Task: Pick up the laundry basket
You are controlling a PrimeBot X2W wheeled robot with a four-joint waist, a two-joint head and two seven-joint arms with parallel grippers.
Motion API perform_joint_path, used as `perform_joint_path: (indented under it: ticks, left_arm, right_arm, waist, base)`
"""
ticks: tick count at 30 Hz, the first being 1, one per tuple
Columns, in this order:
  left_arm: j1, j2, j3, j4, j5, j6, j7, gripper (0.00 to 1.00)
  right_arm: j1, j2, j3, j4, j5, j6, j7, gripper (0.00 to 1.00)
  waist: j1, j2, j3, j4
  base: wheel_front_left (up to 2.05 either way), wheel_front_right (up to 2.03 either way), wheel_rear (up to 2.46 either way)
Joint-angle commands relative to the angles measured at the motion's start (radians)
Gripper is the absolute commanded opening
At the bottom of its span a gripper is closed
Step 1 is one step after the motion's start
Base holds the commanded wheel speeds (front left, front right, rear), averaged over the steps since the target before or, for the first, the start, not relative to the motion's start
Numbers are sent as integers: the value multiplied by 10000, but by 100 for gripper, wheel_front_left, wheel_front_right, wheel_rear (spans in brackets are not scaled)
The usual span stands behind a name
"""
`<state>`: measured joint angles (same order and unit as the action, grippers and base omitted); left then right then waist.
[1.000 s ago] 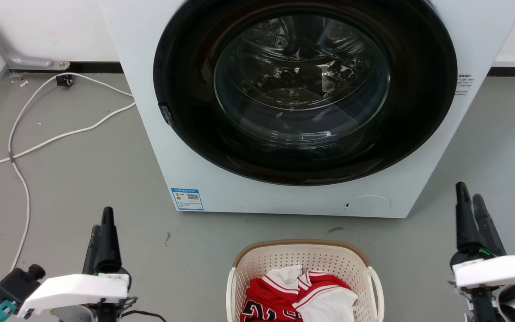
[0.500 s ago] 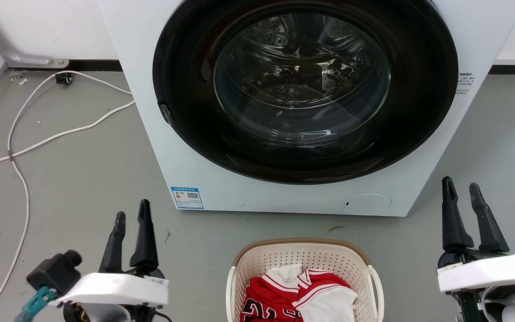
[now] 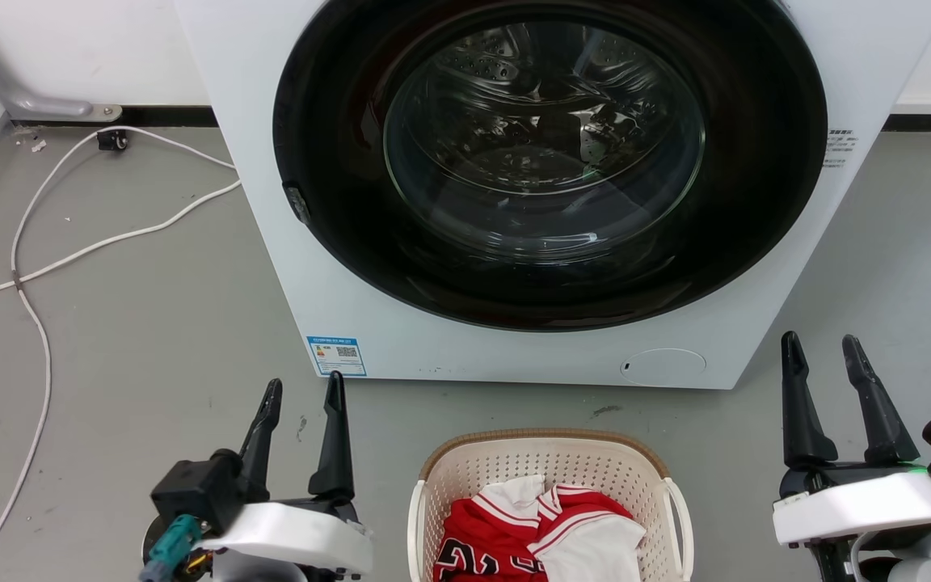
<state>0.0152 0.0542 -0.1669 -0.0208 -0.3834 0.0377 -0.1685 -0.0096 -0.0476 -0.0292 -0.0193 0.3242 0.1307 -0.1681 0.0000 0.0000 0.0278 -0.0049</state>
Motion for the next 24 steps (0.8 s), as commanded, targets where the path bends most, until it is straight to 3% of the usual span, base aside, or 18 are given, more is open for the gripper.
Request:
perform_joint_path:
  ticks: [1,8,24]
  left_arm:
    - [-5,68,-63,-81,199,62,-75,100]
    - [-9,350,-649,30,1035,570,-237,100]
    - [12,541,-1353,728,2119,880,-576,100]
  right_arm:
    - [1,-36,12,-74,-195,0,-70,100]
    - [52,-38,13,43,-970,0,-234,100]
    - [304,-35,-32,826,-2218,-1,-575,100]
  waist:
    - [0,0,1,1]
    - [0,0,33,-1]
    - [0,0,58,-16]
  base:
    - [0,0,0]
    - [0,0,0]
    - [0,0,0]
